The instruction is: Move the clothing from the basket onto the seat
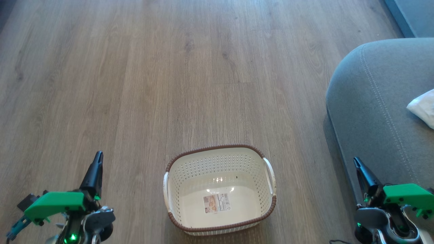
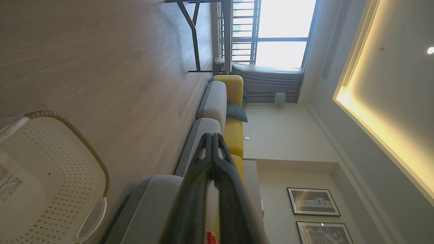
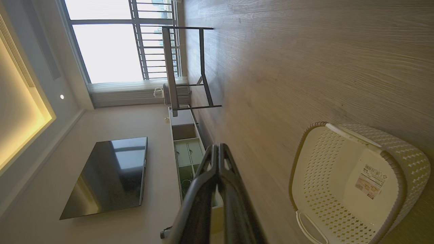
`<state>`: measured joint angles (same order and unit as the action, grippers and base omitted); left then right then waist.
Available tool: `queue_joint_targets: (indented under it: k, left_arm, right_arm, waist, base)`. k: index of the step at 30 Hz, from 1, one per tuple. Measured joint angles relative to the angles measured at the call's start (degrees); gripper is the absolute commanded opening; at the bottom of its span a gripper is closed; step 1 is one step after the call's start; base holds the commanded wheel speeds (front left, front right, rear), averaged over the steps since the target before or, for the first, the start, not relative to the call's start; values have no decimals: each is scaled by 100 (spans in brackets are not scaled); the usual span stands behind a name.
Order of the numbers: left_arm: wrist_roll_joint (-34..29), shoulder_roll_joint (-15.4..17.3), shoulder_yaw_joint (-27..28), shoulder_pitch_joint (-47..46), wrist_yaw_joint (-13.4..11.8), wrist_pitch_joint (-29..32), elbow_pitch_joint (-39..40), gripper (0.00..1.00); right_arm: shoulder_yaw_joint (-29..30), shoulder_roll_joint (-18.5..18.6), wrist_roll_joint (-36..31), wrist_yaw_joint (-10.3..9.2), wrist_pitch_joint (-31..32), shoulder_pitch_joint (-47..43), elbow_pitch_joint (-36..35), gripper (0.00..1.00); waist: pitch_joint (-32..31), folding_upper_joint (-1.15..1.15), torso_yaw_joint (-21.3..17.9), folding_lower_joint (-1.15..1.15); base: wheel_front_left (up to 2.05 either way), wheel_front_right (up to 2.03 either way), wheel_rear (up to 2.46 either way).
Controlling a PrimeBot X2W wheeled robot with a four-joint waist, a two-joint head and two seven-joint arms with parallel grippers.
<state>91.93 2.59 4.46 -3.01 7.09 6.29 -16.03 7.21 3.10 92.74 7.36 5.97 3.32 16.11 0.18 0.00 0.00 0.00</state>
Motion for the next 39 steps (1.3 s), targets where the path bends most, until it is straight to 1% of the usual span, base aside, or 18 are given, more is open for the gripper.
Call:
queue_joint_targets:
  k: [39]
  left_arm:
    - [0, 0, 0, 0, 0, 0, 2, 0]
  right_arm:
    - [11, -25, -1, 0, 1, 0, 0, 0]
  waist:
    - [0, 0, 0, 0]
  base:
    - [0, 0, 0]
